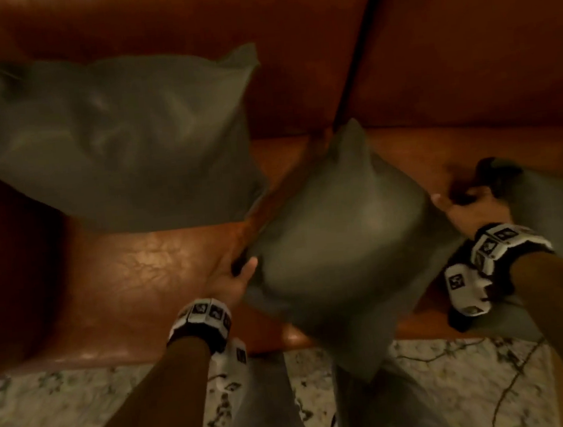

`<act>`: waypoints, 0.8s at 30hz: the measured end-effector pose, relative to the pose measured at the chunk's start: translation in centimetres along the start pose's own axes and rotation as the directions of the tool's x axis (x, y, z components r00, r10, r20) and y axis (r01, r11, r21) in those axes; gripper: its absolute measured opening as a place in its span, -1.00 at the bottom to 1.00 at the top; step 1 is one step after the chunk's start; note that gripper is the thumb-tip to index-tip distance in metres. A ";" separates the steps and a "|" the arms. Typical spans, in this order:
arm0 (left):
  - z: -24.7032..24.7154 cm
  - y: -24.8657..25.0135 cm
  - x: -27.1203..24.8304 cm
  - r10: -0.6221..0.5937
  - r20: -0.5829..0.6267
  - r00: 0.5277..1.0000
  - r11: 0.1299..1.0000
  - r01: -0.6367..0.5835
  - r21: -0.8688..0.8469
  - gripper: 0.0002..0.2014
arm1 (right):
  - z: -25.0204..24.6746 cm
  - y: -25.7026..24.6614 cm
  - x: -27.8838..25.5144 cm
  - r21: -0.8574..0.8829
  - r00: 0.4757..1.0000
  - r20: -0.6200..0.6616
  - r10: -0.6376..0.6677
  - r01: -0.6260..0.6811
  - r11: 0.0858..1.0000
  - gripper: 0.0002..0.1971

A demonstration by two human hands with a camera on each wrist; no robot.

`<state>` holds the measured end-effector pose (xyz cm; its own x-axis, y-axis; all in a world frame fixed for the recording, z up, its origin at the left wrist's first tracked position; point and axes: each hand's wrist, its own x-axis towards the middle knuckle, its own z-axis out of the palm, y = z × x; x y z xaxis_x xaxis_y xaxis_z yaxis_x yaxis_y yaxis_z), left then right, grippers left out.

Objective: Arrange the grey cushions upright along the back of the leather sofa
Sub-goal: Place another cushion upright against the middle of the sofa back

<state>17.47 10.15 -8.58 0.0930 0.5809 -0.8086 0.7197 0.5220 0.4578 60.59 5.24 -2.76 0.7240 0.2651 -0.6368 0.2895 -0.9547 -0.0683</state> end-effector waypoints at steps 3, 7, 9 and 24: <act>2.2 2.2 0.9 0.035 0.086 0.996 0.992 -0.045 0.115 -0.11 | 2.2 3.8 1.1 0.365 0.970 0.195 0.143 -0.207 0.908 0.31; 4.8 0.7 -1.6 -0.114 0.012 0.993 0.993 0.114 -0.011 -0.06 | 2.2 -0.1 0.9 0.463 0.988 0.146 -0.048 -0.025 0.886 -0.11; 7.7 0.1 -4.8 -0.165 0.117 0.979 0.985 0.169 -0.022 -0.17 | 1.3 -2.0 1.4 0.471 0.975 0.093 -0.203 0.137 0.872 -0.30; 6.5 19.8 2.1 0.147 -0.059 0.987 0.880 -0.103 0.463 -0.21 | 8.9 17.0 -4.0 0.634 0.774 0.631 0.059 -0.557 0.537 -0.04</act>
<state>36.37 17.67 -3.62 0.1570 0.6868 -0.7097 0.9425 0.1105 0.3154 57.03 -13.21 -8.25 0.1824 0.0641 -0.9811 -0.6446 -0.7457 -0.1686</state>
